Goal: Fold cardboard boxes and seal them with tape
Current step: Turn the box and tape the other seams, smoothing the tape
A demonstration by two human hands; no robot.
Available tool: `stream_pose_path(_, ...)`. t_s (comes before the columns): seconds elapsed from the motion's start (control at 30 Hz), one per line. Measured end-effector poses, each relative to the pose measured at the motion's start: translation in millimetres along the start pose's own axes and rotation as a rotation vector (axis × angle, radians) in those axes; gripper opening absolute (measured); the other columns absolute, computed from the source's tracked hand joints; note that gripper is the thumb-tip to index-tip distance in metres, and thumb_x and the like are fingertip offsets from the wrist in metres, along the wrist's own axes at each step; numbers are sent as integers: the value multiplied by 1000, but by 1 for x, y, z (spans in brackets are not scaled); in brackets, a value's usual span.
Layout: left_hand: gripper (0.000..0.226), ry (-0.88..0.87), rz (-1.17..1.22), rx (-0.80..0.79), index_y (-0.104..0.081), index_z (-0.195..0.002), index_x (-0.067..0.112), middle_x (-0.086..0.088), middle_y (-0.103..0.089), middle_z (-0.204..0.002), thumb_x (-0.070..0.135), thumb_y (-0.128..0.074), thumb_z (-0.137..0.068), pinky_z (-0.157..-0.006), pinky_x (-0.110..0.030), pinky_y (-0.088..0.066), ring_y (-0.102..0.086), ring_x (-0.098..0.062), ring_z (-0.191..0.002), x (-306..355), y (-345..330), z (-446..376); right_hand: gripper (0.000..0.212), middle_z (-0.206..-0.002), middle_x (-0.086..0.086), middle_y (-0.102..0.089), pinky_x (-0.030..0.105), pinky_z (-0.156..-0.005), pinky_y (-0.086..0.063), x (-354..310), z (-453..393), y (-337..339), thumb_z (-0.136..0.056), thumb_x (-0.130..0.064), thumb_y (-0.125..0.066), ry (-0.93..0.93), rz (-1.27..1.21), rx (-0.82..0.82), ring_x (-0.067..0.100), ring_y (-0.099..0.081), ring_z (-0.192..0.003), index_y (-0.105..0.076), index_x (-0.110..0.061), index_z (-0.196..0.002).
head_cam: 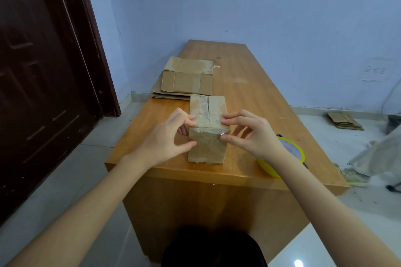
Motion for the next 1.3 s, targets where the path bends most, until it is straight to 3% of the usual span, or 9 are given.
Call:
stream_pose_path(0.17,49,-23,-28,3,-54,-111,12,3,-46,-120,23,-81,-72,-77,-20,-48,-49,12,-94,-3,-3,2,38,-120,-10,-57,19,-61,-50,3,6,-11,-72,-23,-81,-27,-161,51,10,-60,-65,-66,-22,-107)
stream_pose_path(0.3,41,-13,58,31,-55,-108,8,-2,-48,-117,22,-76,-76,-83,-10,-45,-44,18,-105,-5,-5,1,49,-127,-11,-50,17,-62,-49,5,9,-12,-71,-29,-81,-18,-140,-28,13,-60,-67,-57,-28,-114)
stream_pose_path(0.4,28,7,123,75,-56,-106,9,-3,-50,-116,20,-67,-83,-86,-16,-46,-50,7,-102,-7,-8,1,36,-122,-13,-53,14,-62,-46,4,7,-12,-76,-34,-74,-35,-184,16,9,-58,-67,-60,-29,-109)
stream_pose_path(0.53,38,20,102,-1,-50,-112,23,5,-44,-122,21,-72,-81,-87,-18,-47,-52,-4,-99,-10,-8,5,37,-126,-9,-51,19,-61,-49,6,9,-12,-80,-19,-75,-43,-190,-35,11,-59,-67,-60,-23,-113)
stream_pose_path(0.67,34,64,207,40,-56,-100,17,2,-51,-108,47,-41,-94,-84,-16,-45,-52,1,-104,-1,-4,0,35,-117,-16,-55,25,-68,-49,-8,4,2,-84,-53,-61,-184,-202,-83,13,-60,-67,-67,-26,-105)
stream_pose_path(0.77,57,121,119,159,-55,-82,7,-1,-48,-81,53,-26,-96,-63,-23,-44,-50,-10,-73,15,-7,-11,55,-93,-10,-54,43,-76,-51,-21,-12,3,-80,-74,-40,-324,-97,-52,13,-60,-67,-68,-27,-86)
stream_pose_path(0.9,35,81,-119,246,-48,-74,16,8,-47,-76,48,-47,-86,-50,-15,-39,-47,-5,-59,26,-9,-19,45,-90,-9,-56,34,-61,-48,-29,-15,-11,-73,-66,-59,-225,217,62,9,-51,-64,-55,-21,-77)
stream_pose_path(1.1,42,-9,-71,245,-57,-86,2,-9,-59,-95,44,-58,-85,-62,-9,-44,-50,1,-83,8,-15,-8,41,-101,-10,-57,33,-58,-49,-20,-2,-23,-76,-58,-63,-160,164,144,7,-50,-61,-54,-19,-88)
stream_pose_path(1.3,41,-38,-45,222,-55,-100,4,-12,-58,-112,41,-62,-85,-68,-12,-47,-54,-3,-84,-1,-21,2,35,-116,-18,-48,35,-59,-53,-15,11,-28,-83,-43,-67,-102,147,133,8,-56,-61,-54,-18,-103)
Point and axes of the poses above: each hand's wrist, its own z-axis away from the middle knuckle, its own y-axis out of the back of the hand, x = y × z, the point moved 1 cm from there along -z, towards the middle knuckle
